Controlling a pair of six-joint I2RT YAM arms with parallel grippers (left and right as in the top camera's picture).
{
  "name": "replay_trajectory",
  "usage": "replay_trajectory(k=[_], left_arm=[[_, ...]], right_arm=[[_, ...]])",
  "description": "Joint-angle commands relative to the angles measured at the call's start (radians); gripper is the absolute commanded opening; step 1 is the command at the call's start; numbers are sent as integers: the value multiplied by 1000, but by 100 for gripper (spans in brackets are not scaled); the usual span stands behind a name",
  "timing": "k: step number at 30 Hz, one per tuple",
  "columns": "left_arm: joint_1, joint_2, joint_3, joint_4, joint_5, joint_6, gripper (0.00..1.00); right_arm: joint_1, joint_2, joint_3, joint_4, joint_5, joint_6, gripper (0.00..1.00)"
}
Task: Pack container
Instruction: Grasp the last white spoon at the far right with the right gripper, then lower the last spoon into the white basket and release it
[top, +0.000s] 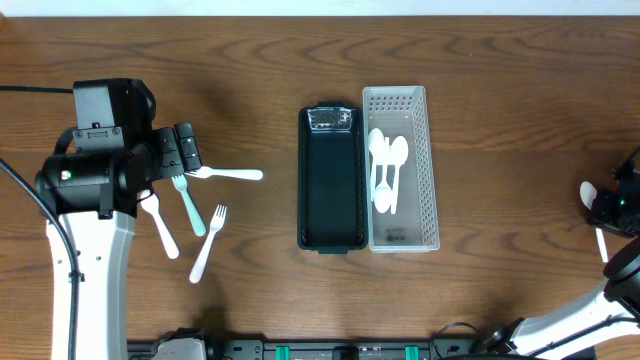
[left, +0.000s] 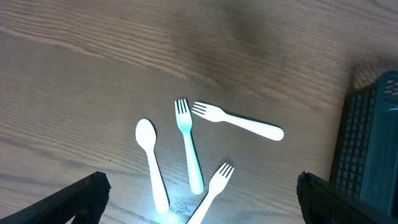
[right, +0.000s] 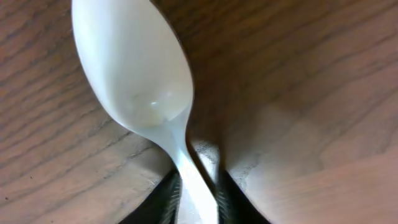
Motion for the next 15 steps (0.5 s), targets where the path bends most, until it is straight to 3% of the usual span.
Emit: replay_trajectory(k=[1,15], left_arm=[[4,4,13,-3,-8,2,98],[4,4,13,-3,-8,2,98]], right_arm=[[-6,17,-29,-3,-41,1,13],[6,-1,-25,19,-65,61,7]])
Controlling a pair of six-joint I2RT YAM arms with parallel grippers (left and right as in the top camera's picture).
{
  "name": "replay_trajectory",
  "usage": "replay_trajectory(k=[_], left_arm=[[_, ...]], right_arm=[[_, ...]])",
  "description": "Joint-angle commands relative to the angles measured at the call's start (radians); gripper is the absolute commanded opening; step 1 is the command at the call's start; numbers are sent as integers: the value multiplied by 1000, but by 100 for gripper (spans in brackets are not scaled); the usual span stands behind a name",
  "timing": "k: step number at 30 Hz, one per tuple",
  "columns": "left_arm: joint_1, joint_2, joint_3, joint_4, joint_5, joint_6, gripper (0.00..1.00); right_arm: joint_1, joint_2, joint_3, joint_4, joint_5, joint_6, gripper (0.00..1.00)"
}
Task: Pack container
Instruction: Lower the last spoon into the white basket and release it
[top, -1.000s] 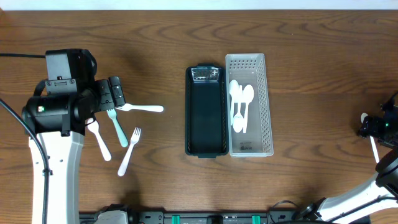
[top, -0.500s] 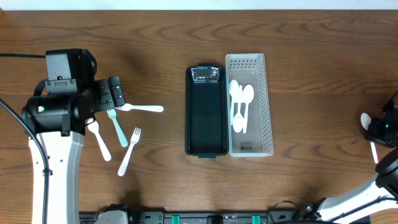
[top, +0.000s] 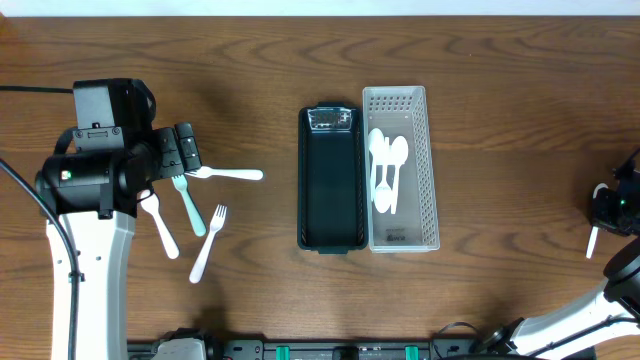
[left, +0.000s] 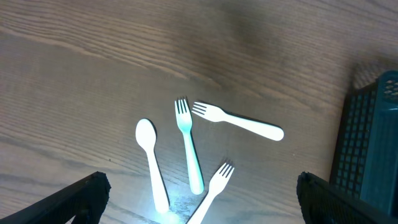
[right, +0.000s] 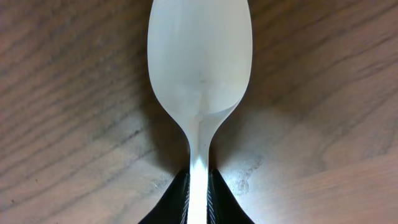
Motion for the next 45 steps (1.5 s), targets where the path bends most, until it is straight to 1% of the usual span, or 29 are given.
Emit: replay_trajectory(k=[1,4,7,10,14,17,20,25,28,31,36,37,39,43,45], left_arm=[[4,4,13,-3,-7,2,98],[4,4,13,-3,-7,2,98],[4,4,13,-3,-8,2,98],[4,4,13,-3,-8,2,98],[4,4,13,-3,-7,2,98],[4,4,13,-3,-8,2,98],[4,4,13,-3,-8,2,98],[4,4,13,-3,-8,2,98],[4,4,13,-3,-8,2,98],[4,4,13,-3,-8,2,98],[4,4,13,-3,-7,2,98],[4,4,13,-3,-8,2,98],[4,4,13,-3,-8,2,98],[4,4,13,-5,-8,2,98],[4,4,13,-8,-8,2,98]], right_arm=[[10,-5,-21,8,-63,39,5],[48,-53,2,16,-81,72,2],[101,-111,27,18,-81,100,1],[199,-199,53,14,-81,111,1],[381,-324,69,-9,-79,148,1],[543,-404,71,-22,-72,220,1],[718,-454,71,-27,-72,327,1],[942,-446,71,-30,-62,438,1],[1038,-412,71,-40,-39,499,1],[1092,-355,70,-55,-39,524,1],[1142,-237,70,-68,-39,529,1],[1150,-217,70,-64,-39,529,3],[1159,-192,70,-54,-39,529,15],[1163,-187,71,-33,-35,528,22],[1163,-197,80,-31,-19,528,32]])
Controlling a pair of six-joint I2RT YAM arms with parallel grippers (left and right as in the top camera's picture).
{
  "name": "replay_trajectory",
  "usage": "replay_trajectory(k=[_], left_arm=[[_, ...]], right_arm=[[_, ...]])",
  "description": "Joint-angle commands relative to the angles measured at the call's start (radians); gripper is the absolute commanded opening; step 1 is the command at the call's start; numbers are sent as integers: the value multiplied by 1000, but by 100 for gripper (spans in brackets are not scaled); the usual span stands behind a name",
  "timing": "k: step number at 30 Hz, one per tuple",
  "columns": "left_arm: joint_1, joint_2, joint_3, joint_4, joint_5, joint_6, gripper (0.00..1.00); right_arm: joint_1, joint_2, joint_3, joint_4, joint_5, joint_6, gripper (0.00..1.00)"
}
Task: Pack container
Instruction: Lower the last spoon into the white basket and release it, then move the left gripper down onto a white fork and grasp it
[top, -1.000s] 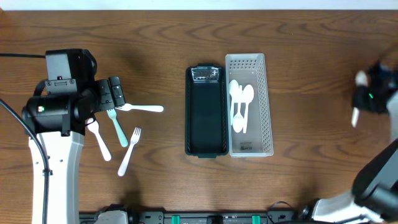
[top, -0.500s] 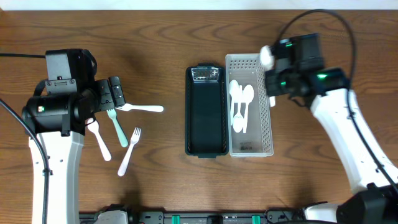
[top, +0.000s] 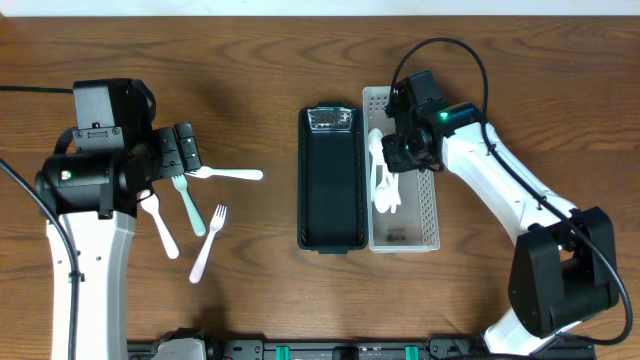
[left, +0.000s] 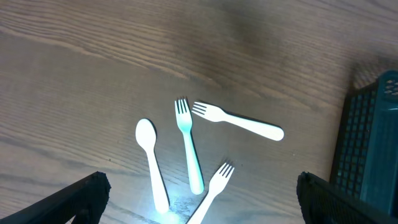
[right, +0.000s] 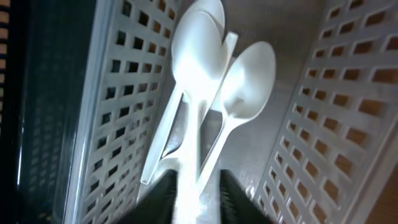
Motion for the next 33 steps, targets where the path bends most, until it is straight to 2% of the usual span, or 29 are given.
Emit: replay_trajectory(k=[1,4,7,10,17,22,28,33], left_arm=[[4,4,13,-10,-8,3,98],[4,3,13,-33,-7,47,98],[4,4,13,-65,-8,119,98],[4,14,13,-110,-8,171,98],[4,106,-59,-171,-8,175,98],[4,141,-203,-117,-7,171,98],[-1,141,-424,63,112,169,98],[-33,142,-523,169,117,171,98]], right_arm=[[8,-24,26,1,38,4,34],[4,-64,86,-43,97,-8,43],[-10,-129,157,-91,176,-23,64],[-41,-206,203,-121,211,-74,72],[-173,-346,212,-204,210,-98,87],[-243,-345,209,-276,206,-98,91],[-264,-337,205,-299,206,-90,91],[-264,-337,205,-299,206,-90,92]])
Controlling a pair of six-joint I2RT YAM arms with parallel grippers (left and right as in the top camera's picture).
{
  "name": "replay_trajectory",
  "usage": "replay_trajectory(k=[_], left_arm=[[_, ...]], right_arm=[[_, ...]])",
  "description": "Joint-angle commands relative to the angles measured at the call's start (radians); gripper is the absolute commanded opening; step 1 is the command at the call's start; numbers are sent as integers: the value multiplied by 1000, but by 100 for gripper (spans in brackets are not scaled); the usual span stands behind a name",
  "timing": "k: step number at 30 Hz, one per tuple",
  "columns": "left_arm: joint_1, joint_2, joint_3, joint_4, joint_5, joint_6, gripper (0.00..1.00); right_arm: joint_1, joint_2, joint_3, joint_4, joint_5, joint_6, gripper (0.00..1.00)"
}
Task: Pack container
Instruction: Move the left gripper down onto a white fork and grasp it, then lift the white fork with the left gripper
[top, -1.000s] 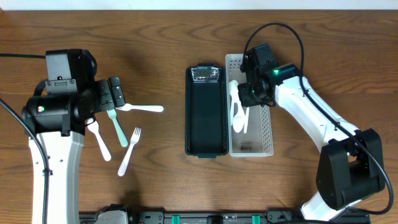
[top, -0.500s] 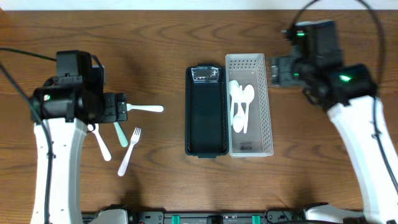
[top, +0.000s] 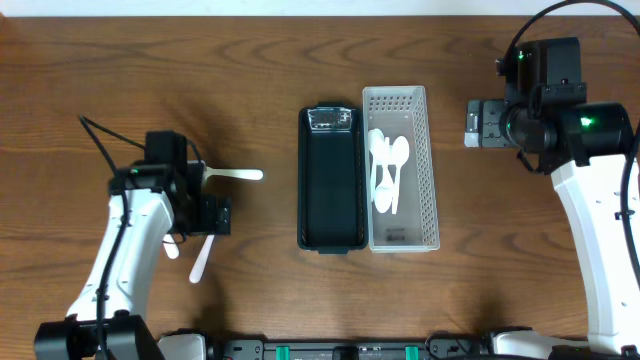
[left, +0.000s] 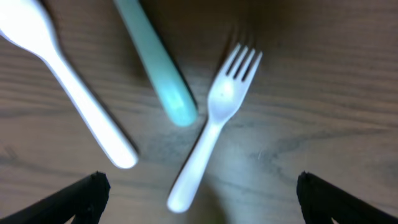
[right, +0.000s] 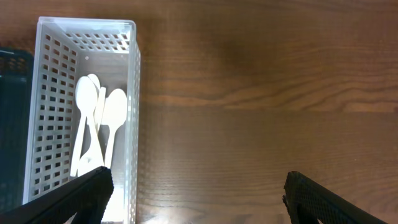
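The white basket (top: 402, 238) holds white spoons (right: 93, 121) lying side by side; the black basket (top: 331, 180) stands against its left side. My right gripper (top: 483, 125) hangs open over bare table to the right of the white basket, and it (right: 196, 202) holds nothing. My left gripper (top: 210, 215) is low over the loose cutlery, open, its fingers wide to either side of a white fork (left: 214, 124). Next to that fork lie a teal fork's handle (left: 155, 62) and a white spoon (left: 74, 93).
Another white fork (top: 232, 174) lies on the table above the left gripper, pointing towards the black basket. In the overhead view the left arm covers most of the teal fork and the spoon. Wood table (top: 500, 250) stretches right of the baskets.
My right gripper left the white basket, opened and now hangs to its right; the spoon it held lies in the basket. My left gripper has come down close over the white fork.
My right gripper was shut on a white spoon at the table's far right edge, then held it over the white basket. Now the spoon lies there and the gripper is open. My left gripper stayed high over the cutlery, and now sits low over a fork.
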Motion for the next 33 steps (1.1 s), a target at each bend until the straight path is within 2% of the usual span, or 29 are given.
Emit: replay_trajectory(k=[1,12,25,29,33], left_arm=[[-22,1,-39,39,30,8,98],[-29,31,-167,159,29,-14,98],[-29,140,-189,227,31,-25,100],[-29,152,-189,231,31,-40,88],[-29,152,-189,233,33,-40,66]], right_arm=[[-6,1,-4,0,5,-5,92],[-6,1,-4,-1,-2,-5,93],[-6,1,-4,-8,-2,-5,94],[-6,1,-4,-9,-2,-5,94],[-6,1,-4,-9,-2,-5,94]])
